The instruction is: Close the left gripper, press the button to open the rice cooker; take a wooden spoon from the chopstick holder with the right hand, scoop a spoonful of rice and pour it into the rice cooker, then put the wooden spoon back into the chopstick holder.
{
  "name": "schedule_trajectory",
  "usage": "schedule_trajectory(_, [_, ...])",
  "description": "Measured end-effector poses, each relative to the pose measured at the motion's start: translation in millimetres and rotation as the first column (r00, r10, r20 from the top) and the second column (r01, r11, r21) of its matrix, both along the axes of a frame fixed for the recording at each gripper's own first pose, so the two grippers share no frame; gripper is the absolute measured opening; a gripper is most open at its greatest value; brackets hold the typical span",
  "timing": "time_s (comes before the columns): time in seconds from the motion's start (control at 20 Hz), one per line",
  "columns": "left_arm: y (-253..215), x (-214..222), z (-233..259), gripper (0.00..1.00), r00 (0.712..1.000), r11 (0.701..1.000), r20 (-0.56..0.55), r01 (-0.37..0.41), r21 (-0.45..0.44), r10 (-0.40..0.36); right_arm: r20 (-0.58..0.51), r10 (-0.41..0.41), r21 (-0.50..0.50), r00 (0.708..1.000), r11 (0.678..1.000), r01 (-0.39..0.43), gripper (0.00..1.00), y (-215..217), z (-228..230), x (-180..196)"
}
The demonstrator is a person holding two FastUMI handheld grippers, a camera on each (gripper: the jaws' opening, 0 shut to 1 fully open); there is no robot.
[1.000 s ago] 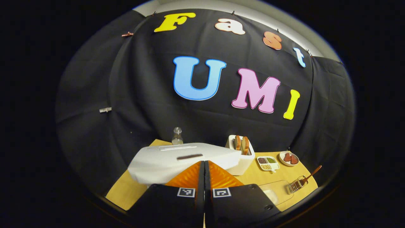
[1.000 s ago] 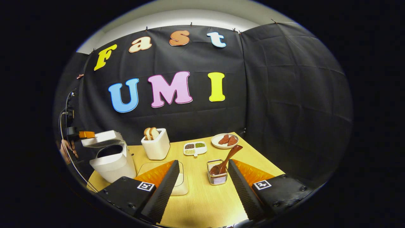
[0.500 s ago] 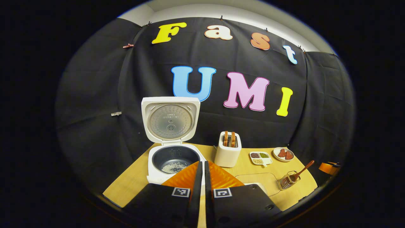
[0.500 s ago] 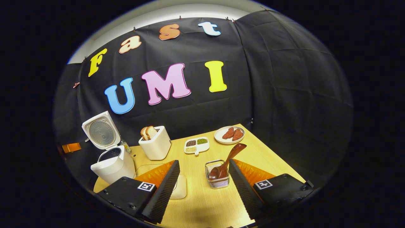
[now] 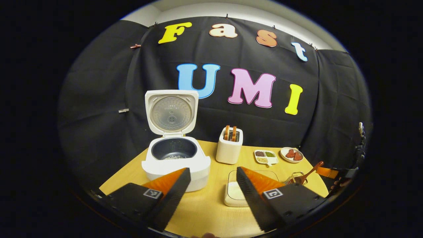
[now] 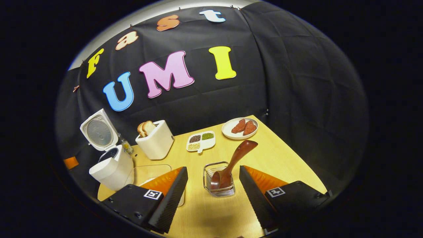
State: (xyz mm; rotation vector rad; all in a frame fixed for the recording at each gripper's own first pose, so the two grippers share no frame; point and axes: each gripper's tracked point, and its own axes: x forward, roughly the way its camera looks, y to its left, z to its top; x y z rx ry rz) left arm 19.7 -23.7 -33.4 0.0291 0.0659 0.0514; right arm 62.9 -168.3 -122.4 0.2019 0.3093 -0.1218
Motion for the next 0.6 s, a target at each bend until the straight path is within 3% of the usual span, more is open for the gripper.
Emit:
schedule_trajectory(0.05, [-1.5, -0.1, -7.1, 0.98, 1.000, 1.000, -0.011, -0.012, -0.010, 0.012, -0.007, -0.004, 0.001, 1.000, 1.000, 0.004, 0.98, -5.6, -5.4, 7.3])
schedule_trajectory(0.25, [-6.8, -0.7, -30.5, 0.96, 0.995, 0.997, -0.086, -0.053, -0.049, 0.049, -0.044, -0.035, 0.030, 0.998, 0.999, 0.037, 0.99, -23.9, -28.9, 32.2])
schedule_trajectory(0.4, [-1.7, -3.4, -33.1, 0.96, 0.990, 0.996, -0.105, -0.093, -0.011, 0.091, -0.038, -0.058, -0.005, 0.998, 0.998, 0.057, 0.98, -38.1, -40.3, 53.4])
schedule_trajectory(0.6, [-10.8, -6.6, -37.2, 0.96, 0.987, 0.995, -0.123, -0.101, 0.012, 0.102, -0.039, -0.042, 0.043, 0.998, 0.998, 0.043, 0.99, -39.2, -52.7, 81.4])
